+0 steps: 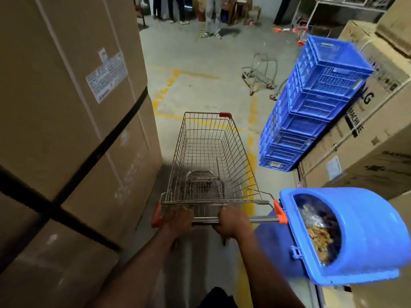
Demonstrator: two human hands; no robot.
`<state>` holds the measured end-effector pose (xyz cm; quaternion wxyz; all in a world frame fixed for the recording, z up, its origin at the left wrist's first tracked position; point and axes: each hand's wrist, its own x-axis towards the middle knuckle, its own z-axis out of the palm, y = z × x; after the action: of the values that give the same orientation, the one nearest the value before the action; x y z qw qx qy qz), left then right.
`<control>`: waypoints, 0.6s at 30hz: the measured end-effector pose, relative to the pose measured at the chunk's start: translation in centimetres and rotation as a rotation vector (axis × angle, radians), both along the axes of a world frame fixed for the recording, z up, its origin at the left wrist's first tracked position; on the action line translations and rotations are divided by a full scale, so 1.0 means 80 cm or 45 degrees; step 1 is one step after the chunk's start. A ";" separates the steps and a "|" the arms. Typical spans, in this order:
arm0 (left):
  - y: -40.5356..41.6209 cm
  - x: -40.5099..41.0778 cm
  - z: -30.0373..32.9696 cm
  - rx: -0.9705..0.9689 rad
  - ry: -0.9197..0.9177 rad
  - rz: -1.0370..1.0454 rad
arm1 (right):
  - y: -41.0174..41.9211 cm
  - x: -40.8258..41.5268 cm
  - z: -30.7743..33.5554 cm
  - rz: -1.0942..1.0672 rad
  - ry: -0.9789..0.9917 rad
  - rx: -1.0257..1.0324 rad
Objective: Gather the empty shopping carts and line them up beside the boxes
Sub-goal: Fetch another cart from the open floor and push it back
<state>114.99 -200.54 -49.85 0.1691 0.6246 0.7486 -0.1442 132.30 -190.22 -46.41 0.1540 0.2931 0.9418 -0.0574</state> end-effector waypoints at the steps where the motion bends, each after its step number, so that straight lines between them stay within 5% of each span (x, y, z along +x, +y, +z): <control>1: 0.021 -0.009 0.004 -0.010 0.019 -0.021 | 0.020 -0.012 -0.001 -0.008 0.003 0.014; 10: 0.249 -0.115 0.000 0.021 -0.133 0.168 | 0.246 -0.113 -0.020 -0.107 0.001 0.033; 14: 0.383 -0.197 -0.095 0.017 -0.209 0.260 | 0.368 -0.149 -0.021 -0.058 0.055 -0.014; 18: 0.473 -0.207 -0.007 0.055 -0.220 0.230 | 0.492 -0.170 -0.010 0.032 0.123 -0.098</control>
<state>98.43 -162.69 -50.44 0.2318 0.5681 0.7875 -0.0577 118.67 -150.86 -47.22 0.1203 0.2719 0.9489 -0.1056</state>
